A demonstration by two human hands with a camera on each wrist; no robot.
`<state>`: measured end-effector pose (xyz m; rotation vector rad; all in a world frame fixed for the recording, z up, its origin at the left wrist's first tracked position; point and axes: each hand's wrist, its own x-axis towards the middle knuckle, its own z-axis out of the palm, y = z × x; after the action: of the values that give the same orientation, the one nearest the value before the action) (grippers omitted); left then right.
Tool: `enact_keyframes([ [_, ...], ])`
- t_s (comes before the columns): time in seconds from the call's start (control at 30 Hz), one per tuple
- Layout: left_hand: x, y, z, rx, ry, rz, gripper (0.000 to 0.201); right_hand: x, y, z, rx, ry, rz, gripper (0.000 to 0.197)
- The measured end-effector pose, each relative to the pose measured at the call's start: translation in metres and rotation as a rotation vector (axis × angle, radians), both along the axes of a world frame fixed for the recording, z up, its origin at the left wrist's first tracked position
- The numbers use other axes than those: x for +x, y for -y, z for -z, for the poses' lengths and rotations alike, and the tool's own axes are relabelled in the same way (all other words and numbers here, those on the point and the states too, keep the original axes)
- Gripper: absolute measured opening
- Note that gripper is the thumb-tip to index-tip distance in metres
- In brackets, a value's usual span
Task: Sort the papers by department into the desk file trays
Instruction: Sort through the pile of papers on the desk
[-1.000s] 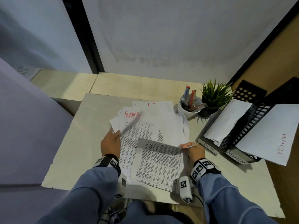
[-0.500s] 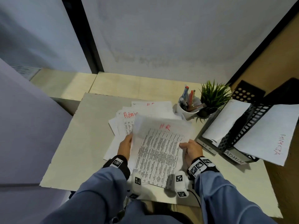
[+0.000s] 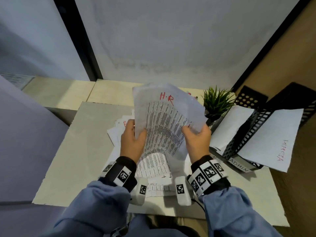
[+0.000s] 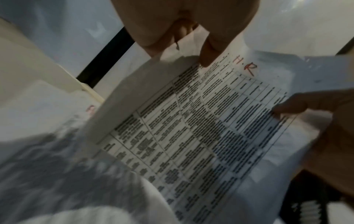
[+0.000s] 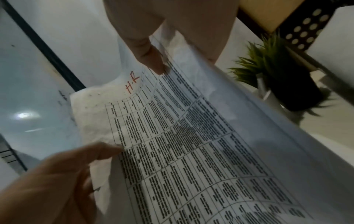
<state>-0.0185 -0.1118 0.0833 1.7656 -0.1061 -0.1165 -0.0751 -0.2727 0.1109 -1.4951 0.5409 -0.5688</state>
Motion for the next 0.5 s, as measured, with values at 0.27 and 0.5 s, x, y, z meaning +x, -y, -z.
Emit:
enact_keyframes([
  [0.27, -0.019, -0.007, 0.053, 0.159, -0.284, 0.078, 0.013, -0.023, 0.004, 0.047, 0.137, -0.343, 0.091, 0.018],
  [0.5, 0.011, 0.044, -0.045, 0.177, 0.039, 0.275, 0.021, -0.011, 0.099, 0.035, -0.075, -0.313, 0.42, 0.044],
])
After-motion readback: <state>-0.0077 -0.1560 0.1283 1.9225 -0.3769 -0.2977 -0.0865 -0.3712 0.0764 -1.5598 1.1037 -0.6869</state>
